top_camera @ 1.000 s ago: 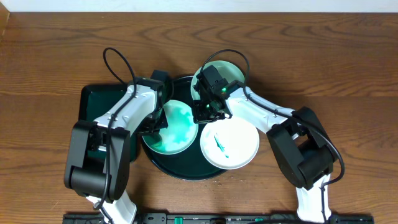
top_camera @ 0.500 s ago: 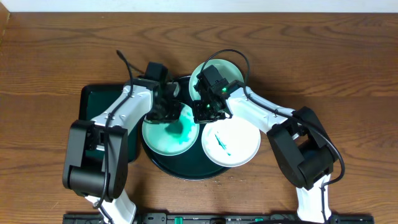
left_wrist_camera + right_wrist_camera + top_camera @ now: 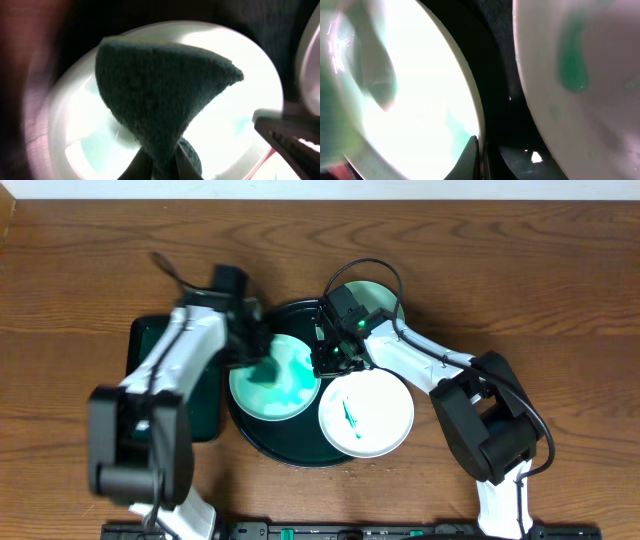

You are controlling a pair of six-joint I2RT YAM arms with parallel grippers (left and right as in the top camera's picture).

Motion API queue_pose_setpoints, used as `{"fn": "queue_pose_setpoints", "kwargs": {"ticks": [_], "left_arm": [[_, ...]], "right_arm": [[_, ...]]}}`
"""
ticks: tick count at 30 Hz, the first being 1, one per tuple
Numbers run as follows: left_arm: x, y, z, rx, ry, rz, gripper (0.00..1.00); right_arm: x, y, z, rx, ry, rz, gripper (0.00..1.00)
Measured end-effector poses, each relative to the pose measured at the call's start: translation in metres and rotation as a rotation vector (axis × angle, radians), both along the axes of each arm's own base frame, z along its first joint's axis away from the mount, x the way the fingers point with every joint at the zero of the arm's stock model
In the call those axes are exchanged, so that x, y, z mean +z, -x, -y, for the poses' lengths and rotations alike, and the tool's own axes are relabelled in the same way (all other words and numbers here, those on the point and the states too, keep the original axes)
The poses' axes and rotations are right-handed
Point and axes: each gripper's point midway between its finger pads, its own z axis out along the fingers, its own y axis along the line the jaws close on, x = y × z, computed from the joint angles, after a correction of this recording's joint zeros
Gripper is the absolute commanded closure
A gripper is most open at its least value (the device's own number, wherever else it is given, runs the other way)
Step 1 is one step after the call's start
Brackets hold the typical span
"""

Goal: Clean dirty plates on tray and stack at the side

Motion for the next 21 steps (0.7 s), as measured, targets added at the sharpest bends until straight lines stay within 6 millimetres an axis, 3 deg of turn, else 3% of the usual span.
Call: {"fn": "queue_pose_setpoints", "kwargs": {"ticks": [5,9,14,17,21], "left_arm": [[0.081,-0.012,-0.038,0.118,0.000,0.203,0.93],[0.122,-0.006,-0.063,0.190,-0.024,0.312,0.93],[0.123,0.001,-0.088,0.261,-0.072,0.297,0.93],[0.119,0.001,-0.092,0.271,-0.084,0.284,0.93],[0.114,0.000,-0.093,0.271,-0.090,0.268,0.93]], "right_arm": [[0.001,-0.004,-0.002,0.012,-0.007,0.024,0.99],[0.001,-0.005,-0.002,0.038,0.000,0.048,0.99],[0.006,-0.004,0.000,0.093,0.082,0.141,0.99],[0.020,-0.004,0.001,0.124,0.148,0.232,0.99],[0.071,-0.014,0.005,0.146,0.261,0.469,0.99]]}}
